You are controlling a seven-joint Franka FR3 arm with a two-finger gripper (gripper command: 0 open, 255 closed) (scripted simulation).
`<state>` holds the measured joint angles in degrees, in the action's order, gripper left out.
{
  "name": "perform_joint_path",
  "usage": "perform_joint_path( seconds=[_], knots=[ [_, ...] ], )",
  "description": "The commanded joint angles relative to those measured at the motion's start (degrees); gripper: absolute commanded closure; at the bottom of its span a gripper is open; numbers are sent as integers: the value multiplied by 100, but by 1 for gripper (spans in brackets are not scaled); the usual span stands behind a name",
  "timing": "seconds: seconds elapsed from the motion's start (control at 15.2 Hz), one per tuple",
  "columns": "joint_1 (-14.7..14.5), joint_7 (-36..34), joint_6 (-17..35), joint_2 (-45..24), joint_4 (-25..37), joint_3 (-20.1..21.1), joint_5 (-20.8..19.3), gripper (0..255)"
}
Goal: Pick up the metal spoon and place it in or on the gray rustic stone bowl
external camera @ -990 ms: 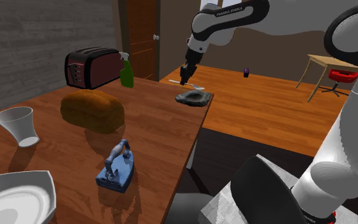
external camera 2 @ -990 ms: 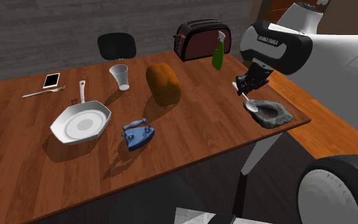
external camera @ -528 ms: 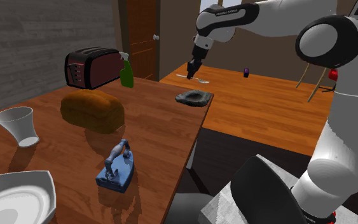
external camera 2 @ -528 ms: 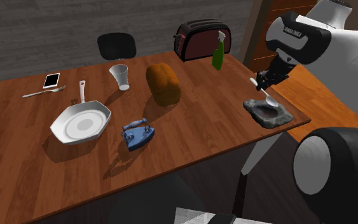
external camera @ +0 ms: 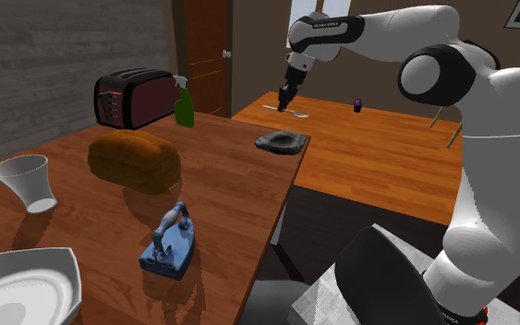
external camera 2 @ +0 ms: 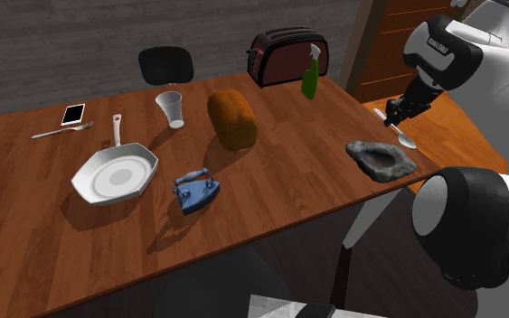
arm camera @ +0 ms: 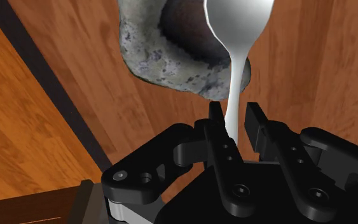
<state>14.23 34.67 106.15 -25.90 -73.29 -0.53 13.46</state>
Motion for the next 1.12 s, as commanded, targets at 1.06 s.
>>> perform_joint_path(
  seconds=[1.06],
  knots=[
    [-19,223,984,-81,-923,20,81,255]
  ],
)
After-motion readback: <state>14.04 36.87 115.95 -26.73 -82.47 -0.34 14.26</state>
